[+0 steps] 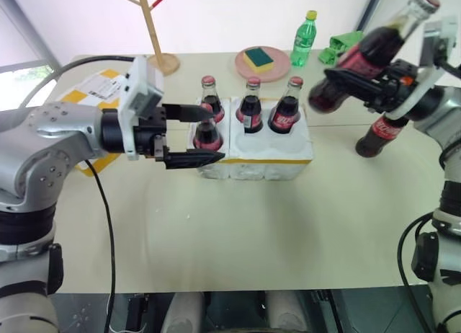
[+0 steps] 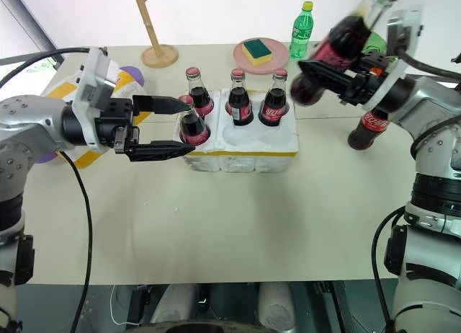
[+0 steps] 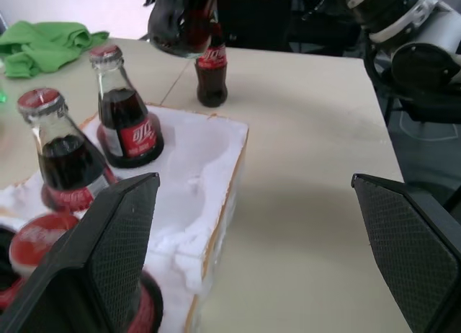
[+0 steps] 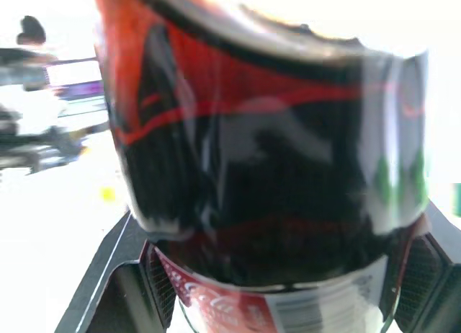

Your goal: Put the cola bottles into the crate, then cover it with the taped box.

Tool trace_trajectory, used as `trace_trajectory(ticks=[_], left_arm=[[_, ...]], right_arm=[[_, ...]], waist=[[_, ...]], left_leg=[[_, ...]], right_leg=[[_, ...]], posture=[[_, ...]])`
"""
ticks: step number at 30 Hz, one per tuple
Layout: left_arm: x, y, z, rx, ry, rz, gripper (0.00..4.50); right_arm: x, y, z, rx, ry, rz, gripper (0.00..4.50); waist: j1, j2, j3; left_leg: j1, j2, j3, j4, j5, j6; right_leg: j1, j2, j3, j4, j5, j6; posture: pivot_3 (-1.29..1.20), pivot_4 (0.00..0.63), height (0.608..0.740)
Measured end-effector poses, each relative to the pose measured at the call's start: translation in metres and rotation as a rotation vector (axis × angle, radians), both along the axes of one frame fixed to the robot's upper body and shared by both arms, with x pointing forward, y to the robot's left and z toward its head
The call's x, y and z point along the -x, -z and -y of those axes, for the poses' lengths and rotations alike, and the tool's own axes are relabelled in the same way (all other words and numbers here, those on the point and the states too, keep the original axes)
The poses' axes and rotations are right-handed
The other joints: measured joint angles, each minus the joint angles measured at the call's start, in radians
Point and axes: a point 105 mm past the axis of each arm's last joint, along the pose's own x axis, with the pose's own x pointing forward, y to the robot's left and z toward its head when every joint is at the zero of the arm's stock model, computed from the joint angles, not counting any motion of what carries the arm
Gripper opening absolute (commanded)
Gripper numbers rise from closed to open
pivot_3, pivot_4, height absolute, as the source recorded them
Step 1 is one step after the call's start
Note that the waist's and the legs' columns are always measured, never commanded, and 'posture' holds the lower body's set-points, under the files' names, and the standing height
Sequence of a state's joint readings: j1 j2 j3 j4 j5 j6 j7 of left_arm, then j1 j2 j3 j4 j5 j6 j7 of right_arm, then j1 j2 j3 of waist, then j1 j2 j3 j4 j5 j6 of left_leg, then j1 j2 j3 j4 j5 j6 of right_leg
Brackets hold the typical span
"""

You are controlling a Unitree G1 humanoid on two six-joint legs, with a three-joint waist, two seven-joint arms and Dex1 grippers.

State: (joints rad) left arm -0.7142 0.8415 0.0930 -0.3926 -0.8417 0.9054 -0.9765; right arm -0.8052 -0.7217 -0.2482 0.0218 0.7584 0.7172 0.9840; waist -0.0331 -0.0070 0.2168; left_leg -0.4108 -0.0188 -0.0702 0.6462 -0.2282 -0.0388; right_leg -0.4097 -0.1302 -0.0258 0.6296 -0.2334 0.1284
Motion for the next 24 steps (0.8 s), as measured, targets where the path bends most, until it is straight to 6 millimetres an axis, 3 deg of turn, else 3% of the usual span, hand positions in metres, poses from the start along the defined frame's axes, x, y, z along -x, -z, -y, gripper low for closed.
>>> trace_trajectory(ticks=[2,7,16,24], left_arm=[[0.001,-0.001,0.001,-0.002,-0.006,0.013,4.5],[0.002,-0.002,0.002,0.005,-0.011,0.021,4.5],[0.002,-0.002,0.002,0.006,-0.033,0.03,4.5],[0.002,-0.003,0.001,0.004,-0.044,0.033,4.5]], right_arm=[[-0.001,0.01,-0.019,0.01,-0.07,-0.029,2.88],[-0.008,0.024,-0.045,0.022,-0.135,-0.06,2.88],[-0.033,0.058,-0.084,0.055,-0.124,-0.117,2.88],[-0.036,0.074,-0.089,0.114,-0.1,-0.072,2.88]], waist=[[0.0,0.0,0.0],[0.01,0.0,0.0],[0.016,0.0,0.0],[0.016,0.0,0.0]], left_leg=[[0.0,0.0,0.0,0.001,0.0,0.0],[0.0,0.0,0.0,0.0,0.0,0.0],[-0.001,0.0,0.0,-0.001,0.0,0.0],[0.0,0.0,0.0,0.0,0.0,0.0]], right_leg=[[0.0,0.0,0.0,0.0,0.0,-0.001],[-0.001,0.0,0.0,0.001,0.0,-0.001],[-0.002,0.0,0.0,0.0,0.0,-0.001],[-0.001,0.001,0.0,0.001,0.001,-0.001]], posture=[[0.0,0.15,0.74],[0.0,0.15,0.74],[0.0,0.15,0.74],[0.0,0.15,0.74]])
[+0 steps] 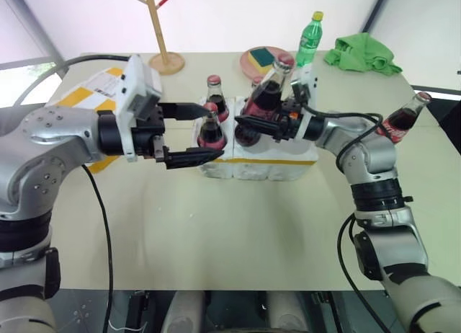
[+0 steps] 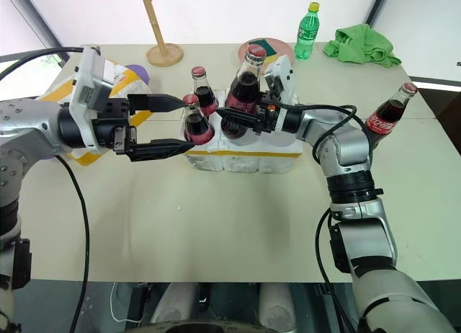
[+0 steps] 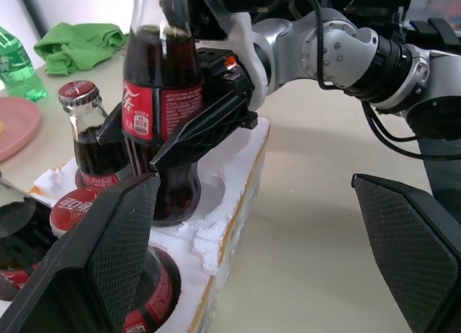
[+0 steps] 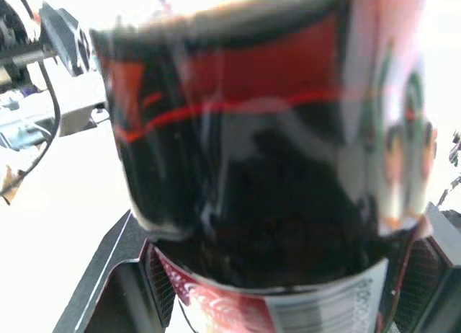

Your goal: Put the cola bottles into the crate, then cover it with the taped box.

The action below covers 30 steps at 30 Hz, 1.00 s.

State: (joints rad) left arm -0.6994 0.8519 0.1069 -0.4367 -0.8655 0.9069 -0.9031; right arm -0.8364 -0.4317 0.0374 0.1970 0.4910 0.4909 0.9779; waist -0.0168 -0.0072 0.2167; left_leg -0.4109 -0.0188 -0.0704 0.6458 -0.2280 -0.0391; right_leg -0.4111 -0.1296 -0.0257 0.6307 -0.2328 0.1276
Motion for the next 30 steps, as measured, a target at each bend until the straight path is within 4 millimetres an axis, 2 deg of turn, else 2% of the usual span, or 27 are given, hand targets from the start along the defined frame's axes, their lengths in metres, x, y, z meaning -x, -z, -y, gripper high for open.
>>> trace_trajectory(ticks=[15,19,22,27,30], left_arm=[[-0.001,-0.001,0.0,0.001,0.002,0.006,4.5],[-0.001,-0.002,0.001,0.001,0.004,0.009,4.5],[-0.001,-0.003,0.001,0.006,0.008,0.009,4.5],[-0.002,-0.003,0.001,0.007,0.008,0.007,4.5],[-0.003,-0.003,0.0,0.011,0.005,0.012,4.5]], right_arm=[[0.001,0.003,0.015,0.043,0.007,-0.009,2.88],[0.002,0.021,0.024,0.081,0.015,-0.074,2.88],[0.003,0.021,0.025,0.082,0.007,-0.076,2.88],[0.001,0.024,0.019,0.127,-0.003,-0.046,2.88],[-0.006,0.039,0.008,0.181,-0.005,-0.068,2.88]], waist=[[0.003,0.0,0.0],[0.003,0.0,0.0],[0.002,0.0,0.0],[0.001,0.0,0.0],[-0.001,0.0,0.0]], left_leg=[[0.001,0.0,0.0,0.001,0.0,0.0],[0.001,0.0,0.0,0.0,0.0,0.0],[0.0,0.0,0.0,-0.001,0.0,0.0],[0.0,0.0,0.0,0.0,0.0,0.0],[0.0,0.0,0.0,0.0,0.0,0.0]], right_leg=[[0.002,0.0,0.0,0.0,0.0,0.0],[0.001,0.0,0.0,0.0,0.0,0.0],[0.001,0.0,0.0,-0.001,0.0,0.0],[0.001,0.0,0.0,-0.001,0.0,0.0],[0.001,0.0,0.0,0.0,0.0,0.0]], posture=[[0.0,0.15,0.74],[0.0,0.15,0.74],[0.0,0.15,0.74],[0.0,0.15,0.74],[0.0,0.15,0.74]])
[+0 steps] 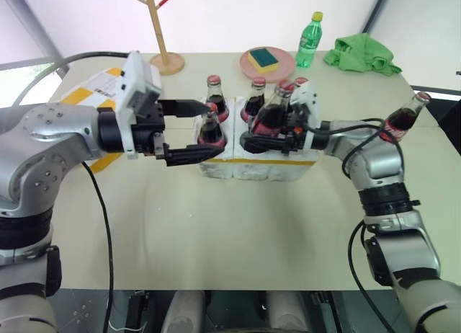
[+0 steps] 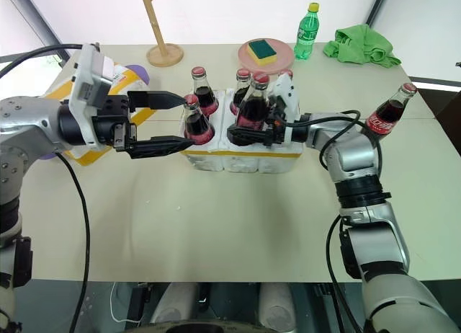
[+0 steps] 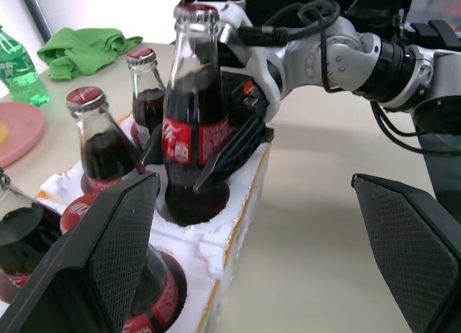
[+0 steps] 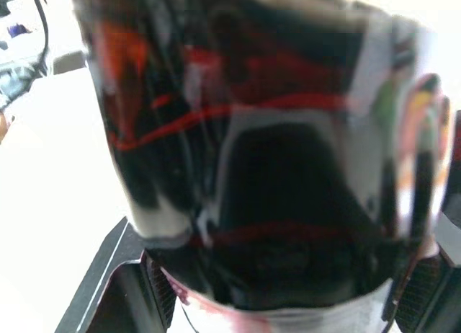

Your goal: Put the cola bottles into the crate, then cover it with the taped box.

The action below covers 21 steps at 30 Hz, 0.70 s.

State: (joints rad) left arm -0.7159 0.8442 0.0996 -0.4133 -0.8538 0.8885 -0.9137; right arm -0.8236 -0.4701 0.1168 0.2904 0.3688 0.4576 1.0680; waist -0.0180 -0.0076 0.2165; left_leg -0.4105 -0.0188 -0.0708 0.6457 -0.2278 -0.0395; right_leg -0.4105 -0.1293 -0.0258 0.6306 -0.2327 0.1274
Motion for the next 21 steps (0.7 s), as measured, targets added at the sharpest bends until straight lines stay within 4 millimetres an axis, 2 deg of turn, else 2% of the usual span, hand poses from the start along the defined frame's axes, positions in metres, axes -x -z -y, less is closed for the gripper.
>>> trace_trajectory(ticks=[1,3,4,5,11,16,18,21], left_arm=[[0.0,0.0,0.0,0.0,-0.001,0.0,4.5],[-0.001,0.0,0.001,-0.002,0.0,0.001,4.5],[-0.001,0.001,0.001,-0.002,0.001,0.0,4.5],[-0.001,0.0,0.001,-0.002,0.001,0.001,4.5],[0.0,0.0,0.002,-0.002,0.004,0.003,4.5],[0.0,0.002,0.001,-0.002,0.002,-0.004,4.5],[0.0,0.002,0.001,0.0,0.003,-0.003,4.5],[-0.001,0.002,0.001,0.001,0.002,0.002,4.5]], right_arm=[[-0.002,0.004,-0.002,0.006,-0.001,-0.005,2.88],[-0.005,0.001,-0.007,0.031,-0.011,0.016,3.93],[-0.006,0.001,-0.009,0.034,-0.015,0.022,4.29],[-0.007,0.001,-0.011,0.036,-0.019,0.025,4.41],[-0.01,0.0,-0.012,0.037,-0.021,0.027,4.41],[-0.007,-0.005,0.005,0.011,0.016,0.01,4.41],[-0.003,-0.018,0.026,-0.014,0.056,0.015,4.41],[0.005,-0.05,0.054,-0.069,0.104,0.059,4.41]], waist=[[-0.001,0.0,0.0],[-0.009,-0.001,0.0],[-0.012,-0.001,0.0],[-0.014,-0.001,0.0],[-0.023,-0.001,0.0],[-0.018,-0.001,0.0],[-0.012,0.0,0.0],[-0.001,0.0,0.0]], left_leg=[[0.0,0.0,0.0,0.0,0.0,0.0],[0.001,0.0,0.0,0.0,0.0,0.0],[0.001,0.0,0.0,0.0,0.0,-0.001],[0.001,0.0,-0.001,0.0,0.0,-0.001],[0.001,0.001,-0.001,0.0,0.001,-0.001],[0.001,0.0,-0.001,0.0,0.001,-0.001],[0.0,0.0,-0.001,0.0,0.001,-0.001],[0.0,0.0,-0.001,0.0,0.001,-0.001]], right_leg=[[0.0,0.0,0.0,0.0,0.0,0.0],[0.001,0.0,0.0,0.0,0.0,-0.001],[0.001,0.001,0.0,0.0,0.001,-0.001],[0.001,0.001,0.0,0.0,0.001,-0.001],[0.001,0.001,0.0,0.001,0.001,-0.001],[0.001,0.001,0.0,0.0,0.001,-0.001],[0.001,0.001,0.0,0.0,0.001,-0.001],[0.0,0.001,0.0,-0.001,0.001,-0.001]], posture=[[0.0,0.15,0.74],[0.0,0.15,0.74],[0.0,0.15,0.74],[0.0,0.15,0.74],[0.0,0.15,0.74],[0.0,0.15,0.74],[0.0,0.15,0.74],[0.0,0.15,0.74]])
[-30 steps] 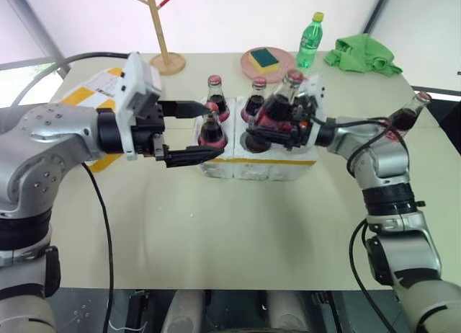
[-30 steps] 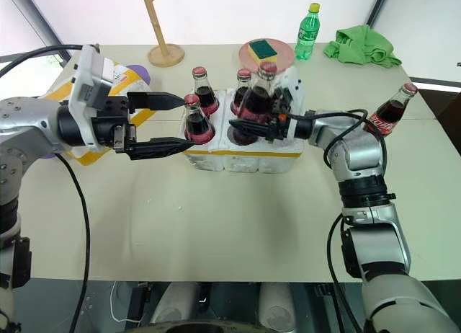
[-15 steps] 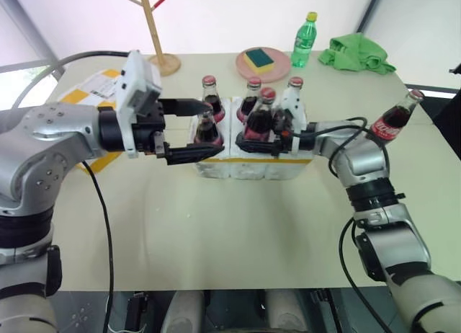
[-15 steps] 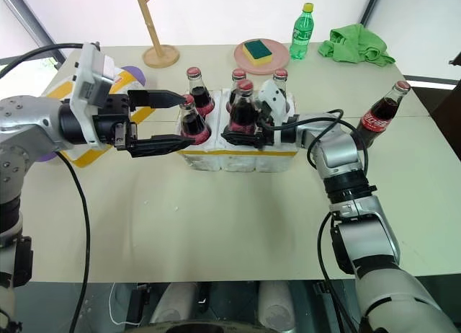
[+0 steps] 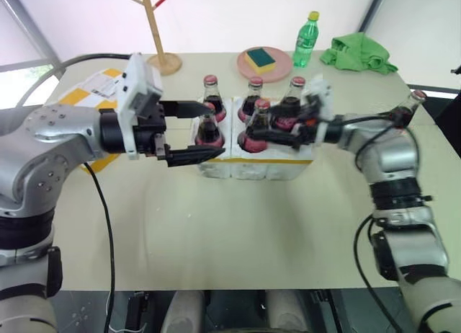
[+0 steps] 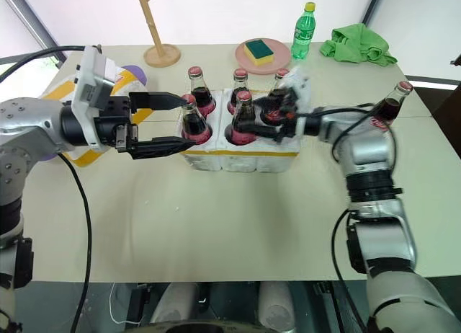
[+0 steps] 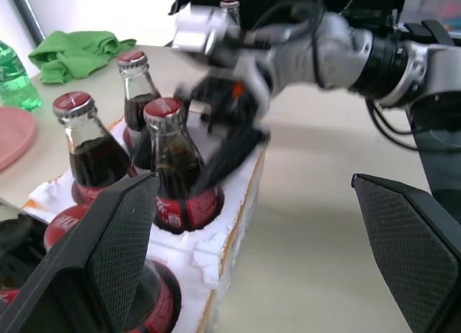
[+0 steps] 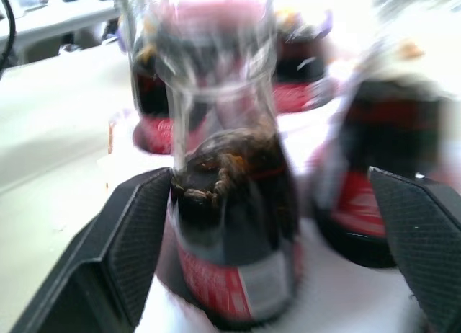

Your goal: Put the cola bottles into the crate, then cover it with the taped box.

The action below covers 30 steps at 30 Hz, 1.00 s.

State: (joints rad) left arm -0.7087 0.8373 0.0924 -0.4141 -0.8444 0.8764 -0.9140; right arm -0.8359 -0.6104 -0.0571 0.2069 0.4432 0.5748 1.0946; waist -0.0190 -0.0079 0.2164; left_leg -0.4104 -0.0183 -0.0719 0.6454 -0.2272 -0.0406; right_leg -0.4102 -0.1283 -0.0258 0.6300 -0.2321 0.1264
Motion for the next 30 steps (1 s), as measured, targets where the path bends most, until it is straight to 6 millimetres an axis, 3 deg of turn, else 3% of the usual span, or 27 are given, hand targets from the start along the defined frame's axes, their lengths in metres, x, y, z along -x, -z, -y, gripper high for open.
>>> trace_trajectory(ticks=[3,5,8,13,21,30], left_arm=[[-0.001,0.0,0.0,0.006,0.006,0.01,4.5],[-0.002,0.0,0.0,0.011,0.009,0.009,4.5],[-0.004,0.002,0.003,0.012,0.023,0.006,4.5],[-0.008,0.005,0.004,0.018,0.032,-0.007,4.5],[-0.013,0.005,0.004,0.021,0.037,-0.008,4.5],[-0.017,0.005,0.005,0.01,0.042,-0.012,4.5]], right_arm=[[0.014,-0.025,0.031,-0.018,0.061,0.04,4.41],[0.019,-0.027,0.047,-0.009,0.1,0.039,4.41],[0.024,-0.016,0.07,0.015,0.174,0.001,4.41],[0.032,0.002,0.124,-0.001,0.407,-0.078,4.41],[0.056,0.044,0.168,0.022,0.59,-0.169,4.41],[0.073,0.053,0.215,0.127,0.763,-0.16,4.41]], waist=[[0.005,0.0,0.0],[0.005,0.0,0.0],[0.005,0.0,0.0],[0.007,-0.001,0.0],[0.007,-0.001,0.0],[0.003,-0.001,0.0]], left_leg=[[0.0,0.0,0.0,0.0,0.0,0.0],[0.0,0.0,0.0,0.0,0.0,0.0],[0.0,0.0,0.001,0.001,0.0,0.0],[0.0,0.0,0.001,0.001,0.0,0.0],[0.0,0.0,0.001,0.002,0.0,0.0],[0.0,0.0,0.002,0.002,0.0,0.0]], right_leg=[[0.0,0.0,0.0,0.0,0.0,0.0],[0.001,0.0,0.0,-0.001,0.0,0.0],[0.001,0.0,0.0,-0.001,0.0,0.0],[0.001,0.0,0.0,-0.001,0.0,0.0],[0.001,0.0,0.0,0.0,0.0,0.0],[0.001,0.0,0.001,-0.001,-0.002,-0.003]], posture=[[0.0,0.15,0.74],[0.0,0.15,0.74],[0.0,0.15,0.74],[0.0,0.15,0.74],[0.0,0.15,0.74],[0.0,0.15,0.74]])
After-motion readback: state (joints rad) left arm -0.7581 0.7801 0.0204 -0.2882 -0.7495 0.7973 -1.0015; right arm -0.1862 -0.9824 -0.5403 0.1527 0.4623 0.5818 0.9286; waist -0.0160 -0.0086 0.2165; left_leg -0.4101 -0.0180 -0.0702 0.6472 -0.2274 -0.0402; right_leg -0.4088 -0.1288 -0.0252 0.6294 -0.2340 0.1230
